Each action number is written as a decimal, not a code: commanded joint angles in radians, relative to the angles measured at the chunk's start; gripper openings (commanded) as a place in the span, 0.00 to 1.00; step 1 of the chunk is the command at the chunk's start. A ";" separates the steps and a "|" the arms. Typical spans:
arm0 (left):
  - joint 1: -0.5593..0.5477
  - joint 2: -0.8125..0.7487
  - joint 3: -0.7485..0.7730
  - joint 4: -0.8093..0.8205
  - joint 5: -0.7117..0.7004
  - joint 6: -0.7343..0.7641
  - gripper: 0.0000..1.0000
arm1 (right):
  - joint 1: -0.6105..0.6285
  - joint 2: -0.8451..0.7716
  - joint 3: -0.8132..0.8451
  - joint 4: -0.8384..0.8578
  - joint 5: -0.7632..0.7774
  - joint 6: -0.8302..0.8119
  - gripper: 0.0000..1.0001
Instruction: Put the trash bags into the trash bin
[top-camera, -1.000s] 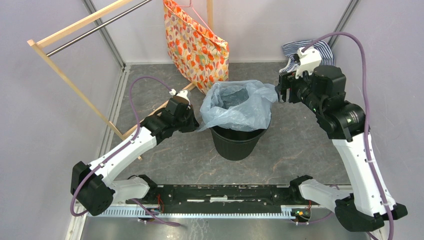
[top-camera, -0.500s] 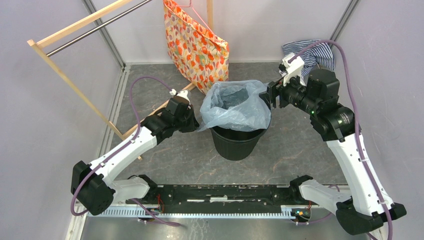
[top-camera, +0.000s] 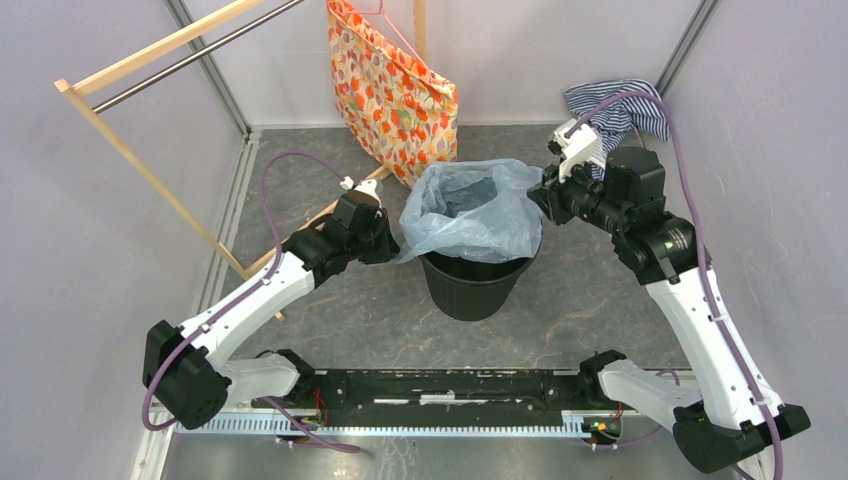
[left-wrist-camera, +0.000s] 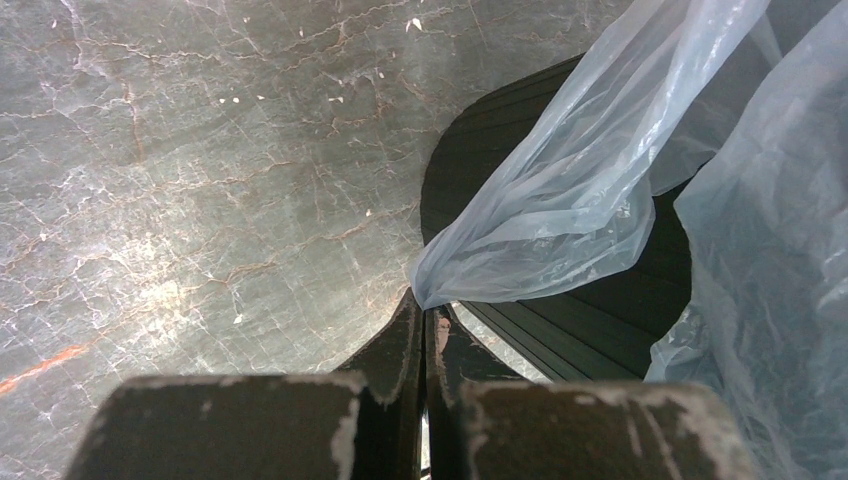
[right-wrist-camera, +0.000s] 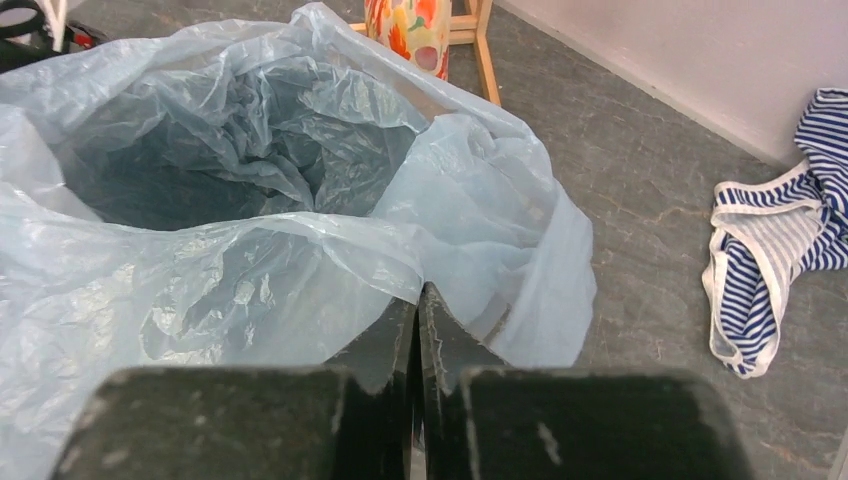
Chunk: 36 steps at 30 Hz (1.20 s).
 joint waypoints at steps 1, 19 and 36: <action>-0.004 -0.011 0.040 0.035 0.020 0.011 0.02 | -0.003 -0.076 0.009 -0.030 0.035 0.055 0.03; -0.005 -0.072 -0.060 0.056 0.104 -0.063 0.02 | -0.003 -0.455 -0.413 -0.090 0.007 0.266 0.00; -0.003 0.096 -0.114 0.120 0.080 -0.098 0.02 | -0.003 -0.536 -0.669 0.058 -0.031 0.363 0.00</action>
